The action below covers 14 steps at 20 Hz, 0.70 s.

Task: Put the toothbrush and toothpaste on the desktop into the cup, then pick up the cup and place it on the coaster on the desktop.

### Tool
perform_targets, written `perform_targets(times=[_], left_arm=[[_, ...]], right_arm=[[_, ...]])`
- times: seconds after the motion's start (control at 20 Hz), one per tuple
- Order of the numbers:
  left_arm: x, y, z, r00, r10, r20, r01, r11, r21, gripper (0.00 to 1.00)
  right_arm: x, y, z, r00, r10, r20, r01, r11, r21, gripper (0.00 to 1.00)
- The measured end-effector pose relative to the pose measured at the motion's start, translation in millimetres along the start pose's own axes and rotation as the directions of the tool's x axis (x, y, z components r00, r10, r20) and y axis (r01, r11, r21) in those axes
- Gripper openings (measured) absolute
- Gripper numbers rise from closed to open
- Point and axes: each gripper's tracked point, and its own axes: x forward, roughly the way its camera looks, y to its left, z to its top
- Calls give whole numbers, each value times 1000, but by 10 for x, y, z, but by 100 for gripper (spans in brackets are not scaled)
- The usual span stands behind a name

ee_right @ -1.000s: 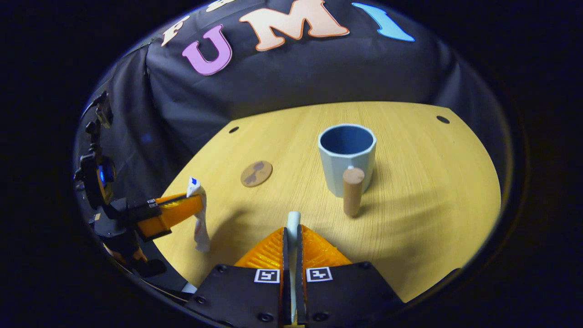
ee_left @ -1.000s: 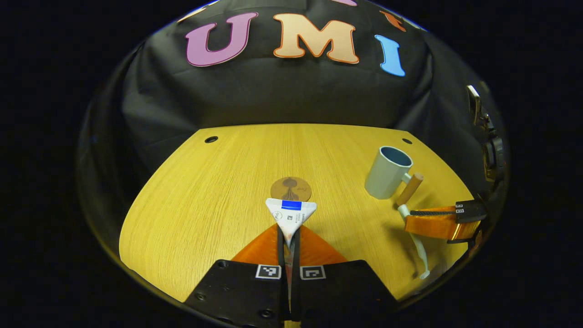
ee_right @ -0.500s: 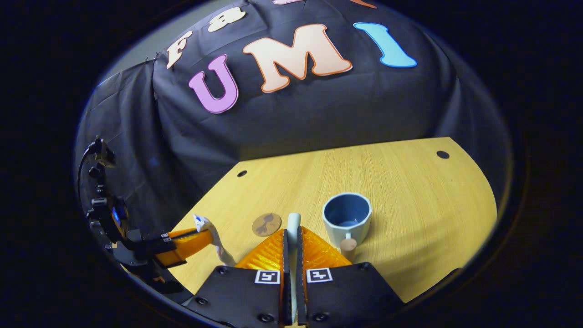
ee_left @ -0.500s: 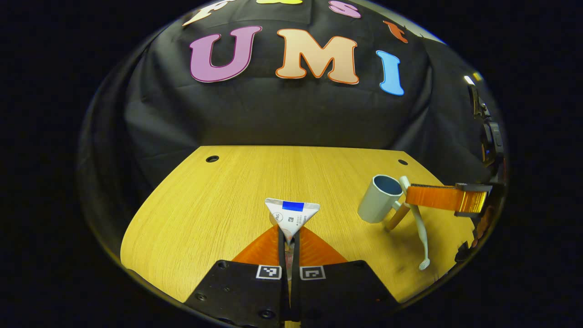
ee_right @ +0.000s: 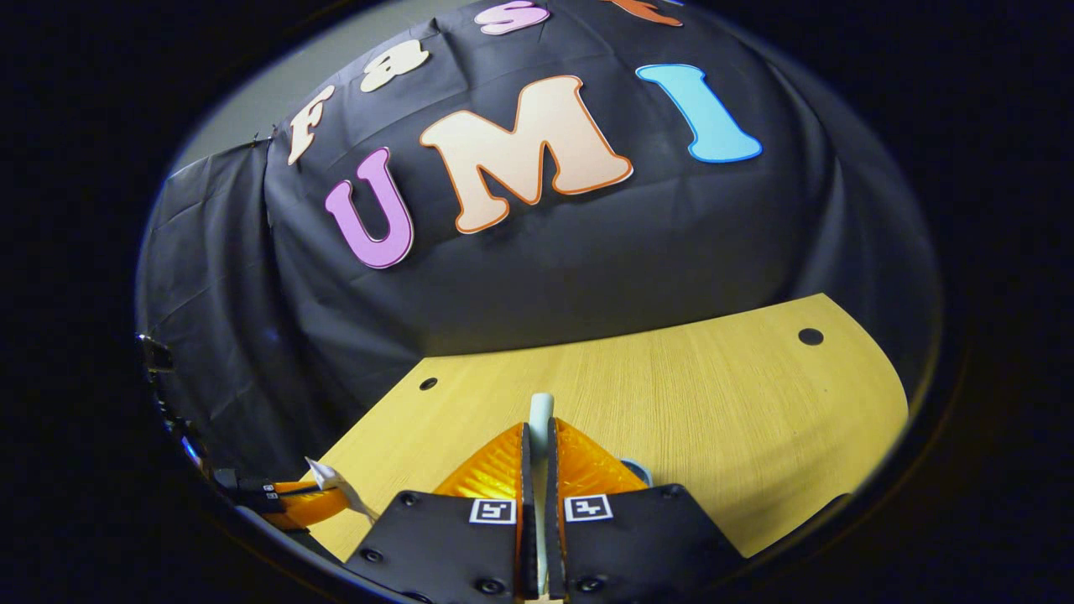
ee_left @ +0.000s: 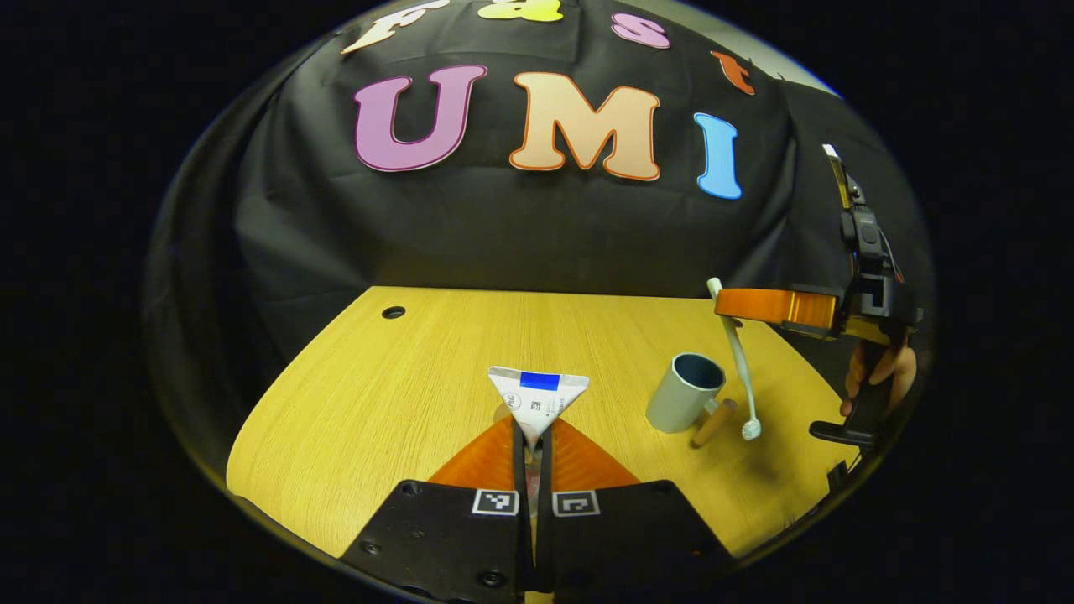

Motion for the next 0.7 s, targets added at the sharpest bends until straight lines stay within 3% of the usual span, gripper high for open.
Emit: perform_targets(times=[0.35,0.7], left_arm=[[-151,59,117,999,28,28,-28,1000,-3,0],[-285,163,127,996,83,31,-83,997,-11,2]], right_arm=[[361,-224,374,989,-61,133,65,998,-23,7],[641,-353,332,984,-86,154,99,992,-79,9]])
